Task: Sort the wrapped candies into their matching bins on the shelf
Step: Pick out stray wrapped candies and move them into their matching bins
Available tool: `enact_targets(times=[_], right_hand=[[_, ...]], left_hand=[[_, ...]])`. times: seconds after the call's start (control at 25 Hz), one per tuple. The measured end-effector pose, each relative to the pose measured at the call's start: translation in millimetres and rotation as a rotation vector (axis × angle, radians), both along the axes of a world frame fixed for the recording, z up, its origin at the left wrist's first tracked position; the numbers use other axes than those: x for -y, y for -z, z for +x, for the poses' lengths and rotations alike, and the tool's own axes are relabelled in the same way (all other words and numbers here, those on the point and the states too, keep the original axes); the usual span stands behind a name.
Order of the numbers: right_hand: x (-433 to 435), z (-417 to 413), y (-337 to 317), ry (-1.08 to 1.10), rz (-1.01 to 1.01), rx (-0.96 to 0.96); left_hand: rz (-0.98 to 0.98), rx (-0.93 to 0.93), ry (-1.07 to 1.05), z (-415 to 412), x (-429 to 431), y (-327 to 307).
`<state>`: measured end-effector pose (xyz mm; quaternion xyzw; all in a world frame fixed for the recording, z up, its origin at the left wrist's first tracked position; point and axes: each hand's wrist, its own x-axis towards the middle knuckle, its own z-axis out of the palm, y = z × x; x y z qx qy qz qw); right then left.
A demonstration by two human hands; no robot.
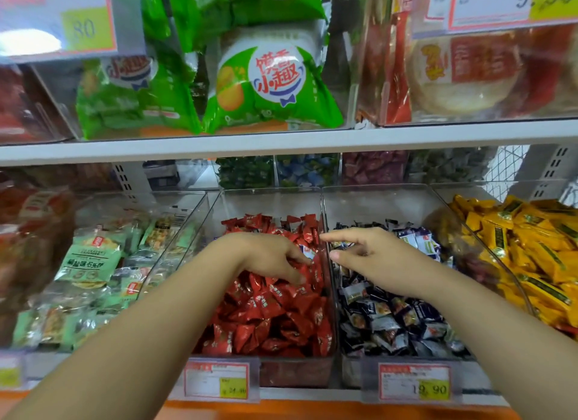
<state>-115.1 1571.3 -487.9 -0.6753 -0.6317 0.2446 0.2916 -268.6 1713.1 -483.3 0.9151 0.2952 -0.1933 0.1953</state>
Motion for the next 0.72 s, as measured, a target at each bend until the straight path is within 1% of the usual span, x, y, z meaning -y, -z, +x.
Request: enact_targets(times=[0.24,0.36,0.44,0.48,0.56,0.6,0.64,0.72], right_hand=[[3.7,-1.5,-2.6,0.004,-0.013,0.014],[6.8,-5.5,-8.8,-0.010,-0.023,0.022],[7.7,-7.8,-11.9,0.005,-0.034,0.026],[7.2,-7.9,-12.3,0.012,-0.030,0.028],[5.9,-7.9,-12.4,0.019,-0.020,0.024],[5.6,-7.4,-12.5,0.019,-0.024,0.017],[5.5,-6.4,-12.2,0.019,-0.031,0.013],[5.2,-3.8,-9.0,0.019,-0.036,0.020]], left_hand=[[0.077,-0.066,0.071,-30.2,3.0,2.6],[0.067,-0.050,0.039,-40.5,8.3,-5.6],[0.027,0.022,-0.017,-38.4,7.3,-17.0],[0.021,0.103,-0.053,-33.2,5.2,-21.3],[0.063,0.291,-0.114,-15.7,-0.9,-21.3],[0.098,0.339,-0.126,-6.1,-2.8,-17.3],[0.125,0.348,-0.128,3.2,-4.7,-10.9],[0.161,0.292,-0.121,16.7,-9.0,6.0]])
